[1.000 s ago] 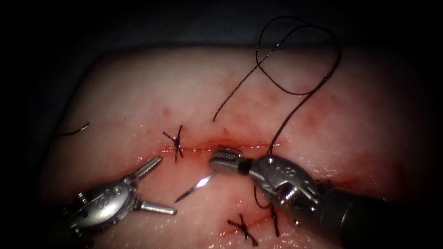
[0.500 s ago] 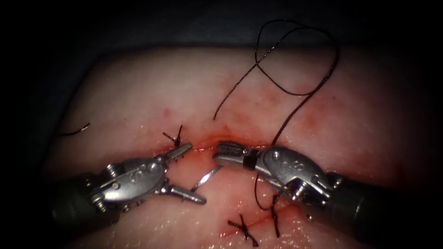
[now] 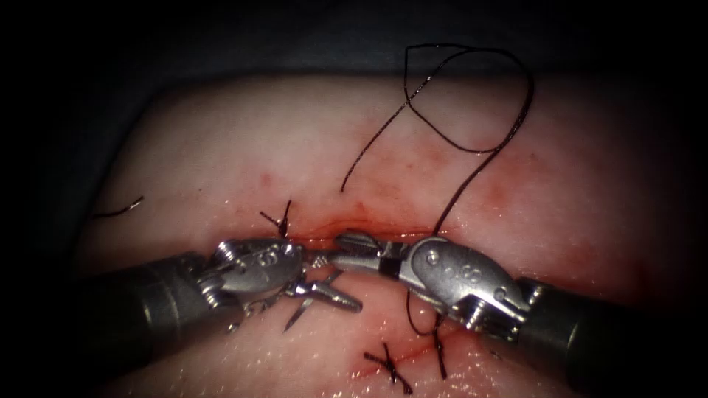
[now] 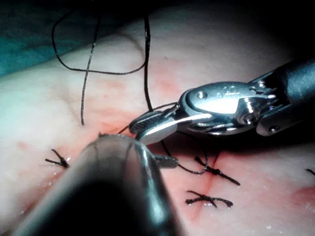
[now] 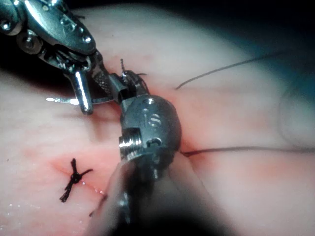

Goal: Wound Closure
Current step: Pass the needle back to the left gripper to adjust grip.

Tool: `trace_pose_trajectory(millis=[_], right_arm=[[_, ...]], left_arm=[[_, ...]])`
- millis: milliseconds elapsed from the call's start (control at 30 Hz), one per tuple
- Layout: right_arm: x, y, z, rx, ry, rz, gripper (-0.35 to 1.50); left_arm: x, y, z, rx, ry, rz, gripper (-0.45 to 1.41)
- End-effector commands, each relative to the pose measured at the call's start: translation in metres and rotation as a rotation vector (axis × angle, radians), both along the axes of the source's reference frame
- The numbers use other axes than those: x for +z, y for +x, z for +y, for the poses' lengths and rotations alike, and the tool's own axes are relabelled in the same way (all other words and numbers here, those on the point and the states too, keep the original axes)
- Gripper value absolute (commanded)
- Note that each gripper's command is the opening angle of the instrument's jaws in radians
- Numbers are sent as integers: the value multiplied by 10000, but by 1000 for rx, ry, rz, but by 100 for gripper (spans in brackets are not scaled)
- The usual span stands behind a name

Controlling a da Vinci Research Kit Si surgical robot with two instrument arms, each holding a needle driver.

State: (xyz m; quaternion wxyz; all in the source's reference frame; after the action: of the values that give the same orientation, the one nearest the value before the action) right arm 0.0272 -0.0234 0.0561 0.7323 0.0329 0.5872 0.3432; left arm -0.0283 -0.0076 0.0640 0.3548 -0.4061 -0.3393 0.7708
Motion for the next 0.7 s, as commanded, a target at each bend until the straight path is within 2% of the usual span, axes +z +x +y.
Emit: trace_pose_trajectory(millis=[33, 333, 700], right_arm=[[2, 9, 5, -3, -7, 2, -35], [-2, 12, 3, -11, -16, 9, -35], [-7, 12, 3, -18, -26, 13, -35]], left_arm=[[-1, -5, 5, 16, 5, -7, 37], [-6, -2, 5, 69, 65, -23, 39], [11, 2, -4, 123, 123, 39, 46]])
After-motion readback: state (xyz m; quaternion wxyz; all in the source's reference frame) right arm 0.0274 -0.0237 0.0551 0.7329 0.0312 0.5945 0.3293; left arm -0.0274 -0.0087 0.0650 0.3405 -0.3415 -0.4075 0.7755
